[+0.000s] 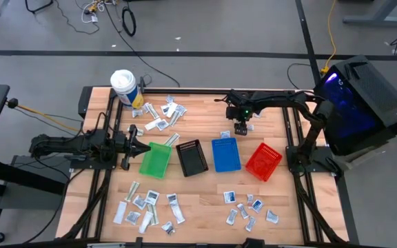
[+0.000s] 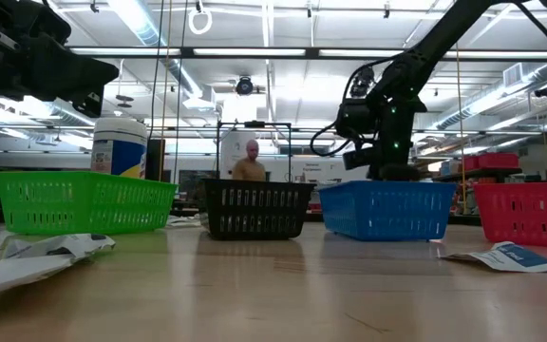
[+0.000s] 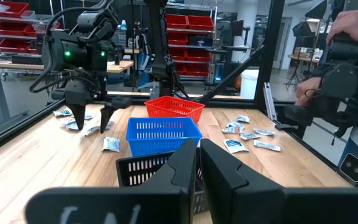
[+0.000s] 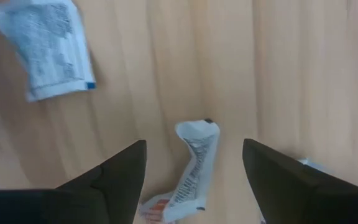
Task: Pick & Place First Aid Supplies
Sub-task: Put the ointment pack into the red basket
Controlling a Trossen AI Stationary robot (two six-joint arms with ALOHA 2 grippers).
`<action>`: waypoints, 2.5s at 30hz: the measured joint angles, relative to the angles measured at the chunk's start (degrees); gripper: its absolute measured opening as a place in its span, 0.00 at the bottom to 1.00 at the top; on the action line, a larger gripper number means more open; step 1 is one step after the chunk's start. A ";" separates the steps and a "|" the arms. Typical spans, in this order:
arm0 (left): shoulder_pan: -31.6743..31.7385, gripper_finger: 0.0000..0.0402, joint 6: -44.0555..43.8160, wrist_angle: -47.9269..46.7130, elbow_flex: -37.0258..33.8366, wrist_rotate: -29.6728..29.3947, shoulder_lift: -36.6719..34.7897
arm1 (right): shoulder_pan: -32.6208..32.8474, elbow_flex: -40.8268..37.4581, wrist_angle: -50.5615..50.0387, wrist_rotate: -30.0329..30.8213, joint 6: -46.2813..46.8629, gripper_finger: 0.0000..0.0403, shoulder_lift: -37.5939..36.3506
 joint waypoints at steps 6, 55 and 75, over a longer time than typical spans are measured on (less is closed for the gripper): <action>0.00 0.08 0.00 0.00 0.02 0.00 -0.01 | -0.41 0.00 -0.01 1.54 0.05 0.53 -0.02; 0.00 0.08 0.00 0.00 0.02 -0.02 -0.02 | 0.20 0.80 -5.56 1.69 0.23 0.00 -5.52; 0.00 0.08 0.00 0.00 0.02 0.00 -0.02 | 0.77 3.48 -20.09 -1.69 4.78 0.00 -23.27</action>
